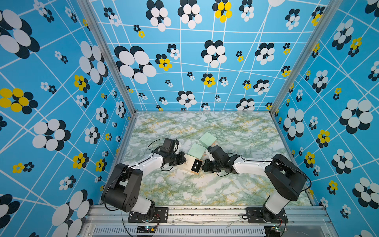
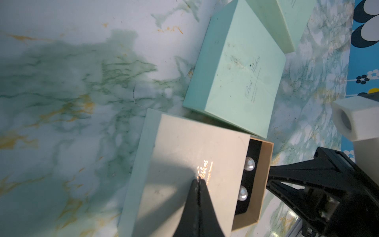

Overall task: Take out the earrings from the drawer-style jewelry box
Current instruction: Open the drawer in the jewelry box.

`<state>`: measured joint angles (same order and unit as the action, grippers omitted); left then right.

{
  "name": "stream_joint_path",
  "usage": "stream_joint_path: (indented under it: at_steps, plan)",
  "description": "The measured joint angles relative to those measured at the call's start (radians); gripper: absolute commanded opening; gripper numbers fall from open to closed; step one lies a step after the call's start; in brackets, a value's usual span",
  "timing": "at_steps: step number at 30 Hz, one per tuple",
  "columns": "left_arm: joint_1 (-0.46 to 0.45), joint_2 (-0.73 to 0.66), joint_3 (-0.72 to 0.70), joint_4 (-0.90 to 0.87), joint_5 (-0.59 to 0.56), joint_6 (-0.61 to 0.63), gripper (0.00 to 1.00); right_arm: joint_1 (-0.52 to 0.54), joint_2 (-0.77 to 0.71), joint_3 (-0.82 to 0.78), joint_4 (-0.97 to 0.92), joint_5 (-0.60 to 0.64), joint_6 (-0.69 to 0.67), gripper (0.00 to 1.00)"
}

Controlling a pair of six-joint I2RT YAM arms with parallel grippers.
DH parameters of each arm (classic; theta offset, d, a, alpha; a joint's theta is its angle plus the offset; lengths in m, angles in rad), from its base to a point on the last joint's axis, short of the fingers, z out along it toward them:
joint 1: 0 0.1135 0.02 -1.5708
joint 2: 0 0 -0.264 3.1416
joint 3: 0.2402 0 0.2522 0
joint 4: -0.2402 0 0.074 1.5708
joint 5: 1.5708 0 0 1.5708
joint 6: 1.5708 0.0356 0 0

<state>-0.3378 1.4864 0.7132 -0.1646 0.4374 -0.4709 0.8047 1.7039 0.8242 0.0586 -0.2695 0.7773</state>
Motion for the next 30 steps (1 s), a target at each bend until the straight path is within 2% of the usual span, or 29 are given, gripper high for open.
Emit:
stream_joint_path:
  at_steps: [3,11,15,25,30]
  plan:
    - [0.0,0.0,0.0,0.0,0.0,0.0,0.0,0.0,0.0,0.0,0.0,0.0,-0.009,0.01]
    - [0.0,0.0,0.0,0.0,0.0,0.0,0.0,0.0,-0.003,0.0,-0.005,0.0,-0.019,0.2]
    - [0.0,0.0,0.0,-0.001,0.0,0.0,0.0,0.0,-0.022,0.002,-0.042,0.006,-0.039,0.25]
    - [-0.001,0.002,0.002,-0.004,0.0,0.0,0.0,0.0,-0.135,0.082,-0.184,0.049,-0.216,0.26]
    - [-0.001,0.003,0.002,-0.003,0.002,0.0,0.0,0.0,-0.145,0.152,-0.216,0.049,-0.305,0.26]
